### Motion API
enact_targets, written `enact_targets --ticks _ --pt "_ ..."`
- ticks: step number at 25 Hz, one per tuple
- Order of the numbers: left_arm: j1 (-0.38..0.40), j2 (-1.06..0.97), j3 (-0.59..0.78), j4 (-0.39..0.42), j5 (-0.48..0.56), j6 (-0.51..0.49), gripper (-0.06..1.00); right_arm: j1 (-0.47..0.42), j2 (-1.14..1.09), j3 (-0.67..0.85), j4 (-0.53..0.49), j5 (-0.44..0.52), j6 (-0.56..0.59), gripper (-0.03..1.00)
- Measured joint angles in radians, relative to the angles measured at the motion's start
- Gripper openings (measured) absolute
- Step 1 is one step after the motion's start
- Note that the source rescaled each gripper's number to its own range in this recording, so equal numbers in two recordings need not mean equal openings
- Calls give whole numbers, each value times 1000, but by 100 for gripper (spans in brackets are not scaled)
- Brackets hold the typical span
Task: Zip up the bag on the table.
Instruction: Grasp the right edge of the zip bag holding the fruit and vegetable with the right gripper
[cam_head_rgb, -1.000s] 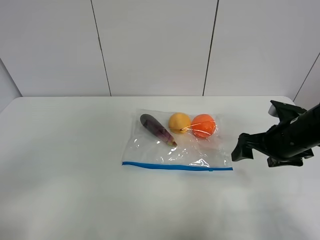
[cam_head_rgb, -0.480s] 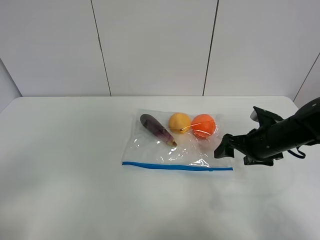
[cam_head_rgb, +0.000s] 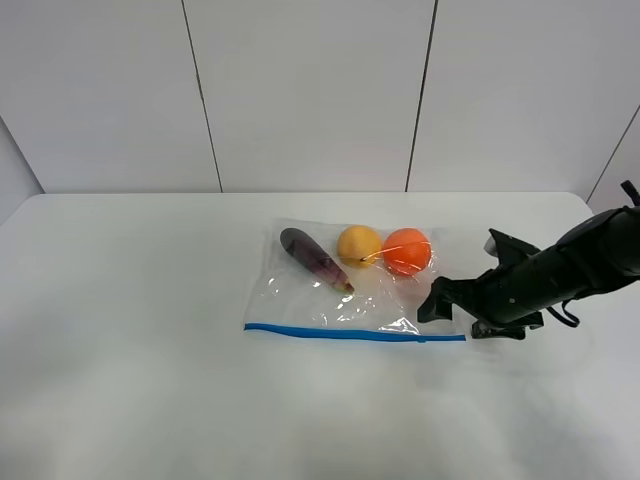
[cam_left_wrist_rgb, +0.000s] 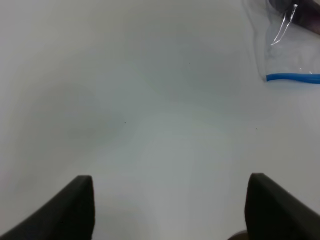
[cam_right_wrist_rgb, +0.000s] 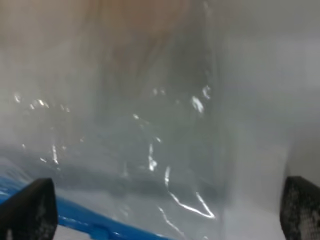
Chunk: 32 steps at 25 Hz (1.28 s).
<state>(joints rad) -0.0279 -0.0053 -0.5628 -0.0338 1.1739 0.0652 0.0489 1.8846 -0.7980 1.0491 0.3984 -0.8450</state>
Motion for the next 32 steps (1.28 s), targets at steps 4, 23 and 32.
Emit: enact_targets --ticks 4,23,32 --pt "0 0 0 0 0 0 100 0 14 -9 62 41 -45 94" --pt "0 0 0 0 0 0 100 0 30 -9 181 188 -96 55" --pt "0 0 0 0 0 0 100 0 30 -9 182 191 -112 2"
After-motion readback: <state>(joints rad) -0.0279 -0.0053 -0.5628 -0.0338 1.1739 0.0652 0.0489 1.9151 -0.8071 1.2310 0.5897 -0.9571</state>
